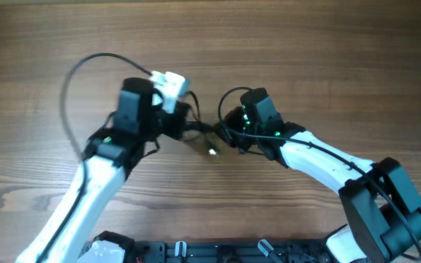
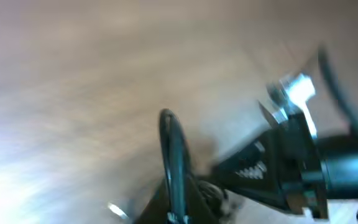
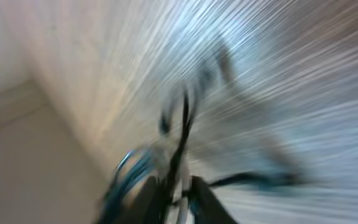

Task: Untangle cables

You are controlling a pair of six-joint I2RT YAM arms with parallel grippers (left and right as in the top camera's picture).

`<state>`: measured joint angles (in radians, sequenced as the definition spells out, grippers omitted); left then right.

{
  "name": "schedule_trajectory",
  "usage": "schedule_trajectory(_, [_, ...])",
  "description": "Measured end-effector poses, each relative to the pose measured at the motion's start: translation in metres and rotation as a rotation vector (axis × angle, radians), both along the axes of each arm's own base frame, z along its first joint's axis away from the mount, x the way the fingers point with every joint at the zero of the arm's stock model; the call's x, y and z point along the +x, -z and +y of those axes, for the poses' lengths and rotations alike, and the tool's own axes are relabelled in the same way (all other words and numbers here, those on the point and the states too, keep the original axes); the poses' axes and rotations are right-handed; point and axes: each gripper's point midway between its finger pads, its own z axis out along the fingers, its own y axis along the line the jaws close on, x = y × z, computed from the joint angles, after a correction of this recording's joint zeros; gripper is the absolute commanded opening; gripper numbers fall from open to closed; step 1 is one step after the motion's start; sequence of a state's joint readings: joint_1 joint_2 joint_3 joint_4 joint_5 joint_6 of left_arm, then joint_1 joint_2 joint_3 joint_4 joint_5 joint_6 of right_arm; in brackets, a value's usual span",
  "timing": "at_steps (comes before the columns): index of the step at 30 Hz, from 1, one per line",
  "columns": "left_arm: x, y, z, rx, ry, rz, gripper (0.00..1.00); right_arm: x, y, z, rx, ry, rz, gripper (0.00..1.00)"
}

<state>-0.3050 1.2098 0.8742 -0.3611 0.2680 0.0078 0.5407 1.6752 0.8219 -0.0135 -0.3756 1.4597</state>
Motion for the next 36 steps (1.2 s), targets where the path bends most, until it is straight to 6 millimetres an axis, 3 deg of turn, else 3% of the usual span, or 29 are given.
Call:
schedule_trajectory(3, [0.001,-0.062,0.048,-0.079,-0.224,-0.152,0.04,0.011,0.008,-0.027,-0.078,-0.016,-0.045,0.06])
schedule_trajectory(4, [-0.001,-0.073,0.057,-0.100,-0.262,-0.178,0.04,0.013,0.009,-0.032,-0.089,-0.017,-0.048,0.06])
schedule_trajectory(6, [-0.009,-0.095,0.070,-0.145,-0.323,-0.231,0.04,0.022,0.008,-0.044,-0.109,-0.053,-0.101,0.27])
schedule_trajectory(8, [-0.015,-0.096,0.070,-0.164,-0.329,-0.221,0.04,0.030,-0.009,-0.038,-0.050,-0.188,-0.240,0.54])
schedule_trajectory(9, [-0.016,-0.093,0.068,-0.169,-0.321,-0.205,0.04,0.032,-0.022,-0.030,-0.003,-0.263,-0.316,0.56])
schedule_trajectory(13, [-0.015,-0.078,0.051,-0.206,-0.241,-0.126,0.04,0.018,-0.095,0.010,0.246,-0.523,-0.631,0.51])
schedule_trajectory(14, [-0.014,-0.074,0.047,-0.213,-0.223,-0.106,0.04,0.011,-0.123,0.023,0.323,-0.559,-0.708,0.51])
schedule_trajectory(17, [-0.013,-0.063,0.035,-0.238,-0.167,-0.053,0.04,-0.006,-0.156,0.048,0.451,-0.584,-0.735,0.53])
schedule_trajectory(21, [-0.013,-0.057,0.027,-0.257,-0.131,-0.019,0.04,-0.020,-0.149,0.075,0.467,-0.521,-0.596,0.53])
schedule_trajectory(26, [-0.024,-0.061,0.010,-0.305,-0.045,0.007,0.04,-0.020,-0.125,0.086,0.376,-0.411,-0.499,0.51])
schedule_trajectory(29, [-0.037,-0.062,-0.015,-0.316,0.044,0.024,0.04,-0.006,-0.121,0.082,0.321,-0.323,-0.513,0.09])
schedule_trajectory(30, [-0.041,-0.062,-0.022,-0.316,0.068,0.028,0.04,-0.003,-0.120,0.081,0.312,-0.305,-0.515,0.04])
schedule_trajectory(33, [-0.047,-0.060,-0.032,-0.307,0.098,0.036,0.04,-0.001,-0.108,0.075,0.261,-0.291,-0.490,0.05])
schedule_trajectory(35, [-0.043,-0.058,-0.027,-0.294,0.067,0.033,0.04,0.001,-0.094,0.065,0.199,-0.311,-0.473,0.04])
schedule_trajectory(36, [-0.038,-0.055,-0.014,-0.281,0.002,0.038,0.04,0.003,-0.090,0.058,0.177,-0.318,-0.472,0.04])
